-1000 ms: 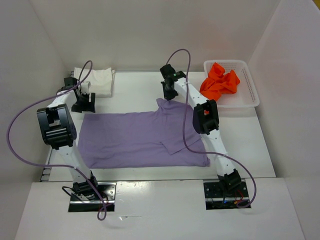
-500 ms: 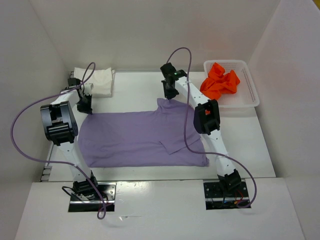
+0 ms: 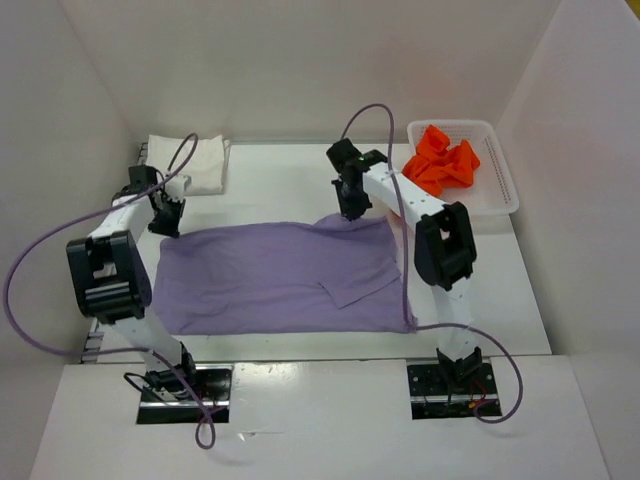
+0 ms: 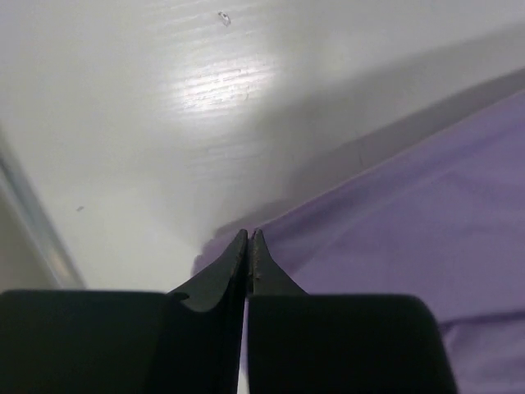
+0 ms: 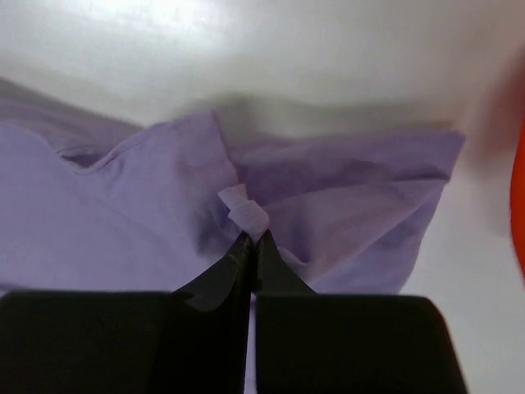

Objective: Fold and stack the t-shirts
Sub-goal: Fold the other side of the tshirt into a rectangle

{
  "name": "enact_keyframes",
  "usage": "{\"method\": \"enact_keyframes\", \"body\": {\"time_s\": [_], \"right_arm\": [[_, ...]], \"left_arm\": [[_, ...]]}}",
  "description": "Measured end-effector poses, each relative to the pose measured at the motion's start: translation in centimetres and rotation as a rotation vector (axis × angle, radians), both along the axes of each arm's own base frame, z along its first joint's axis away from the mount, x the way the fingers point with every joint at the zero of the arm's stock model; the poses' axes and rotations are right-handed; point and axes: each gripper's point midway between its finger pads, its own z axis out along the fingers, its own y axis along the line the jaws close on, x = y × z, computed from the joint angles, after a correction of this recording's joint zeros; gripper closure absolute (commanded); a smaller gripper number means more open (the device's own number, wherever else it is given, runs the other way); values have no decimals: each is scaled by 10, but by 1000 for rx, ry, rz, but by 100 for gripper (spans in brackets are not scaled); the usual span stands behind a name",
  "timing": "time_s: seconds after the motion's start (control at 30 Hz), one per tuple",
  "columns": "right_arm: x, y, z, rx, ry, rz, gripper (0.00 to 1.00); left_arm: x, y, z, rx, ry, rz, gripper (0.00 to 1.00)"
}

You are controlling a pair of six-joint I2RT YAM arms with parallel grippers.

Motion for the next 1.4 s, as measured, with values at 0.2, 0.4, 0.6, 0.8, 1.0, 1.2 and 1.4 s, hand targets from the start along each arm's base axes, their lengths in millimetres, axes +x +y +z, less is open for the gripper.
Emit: {"method": "enact_keyframes", "body": {"time_s": [0.2,0.4,0.6,0.8,1.0,1.2,1.4], "right_arm": [[-74,-13,28,61,0,2,100],[-121,-25,-3,67,77,-34,100],[-133,-21,-18,86,116,-51,100],[-144,-7,-24,110,128,-30,100],[-154,-10,-34,102,161,-37,100],[-154,-12,-35,88,154,-46,100],[-136,-10,-20,79,86,-57,100]], "left_arm": [[-36,-4,60,146,-158,-169,100],[-74,-7,15,181,-49,-274,100],[-82,-6,-3,183,2,-294,100],[-83,-3,-4,202,9,-308,100],[-92,1,-12,230,44,-323,100],[-86,4,-8,242,28,-309,100],[-36,14,42,270,-134,-222,100]]}}
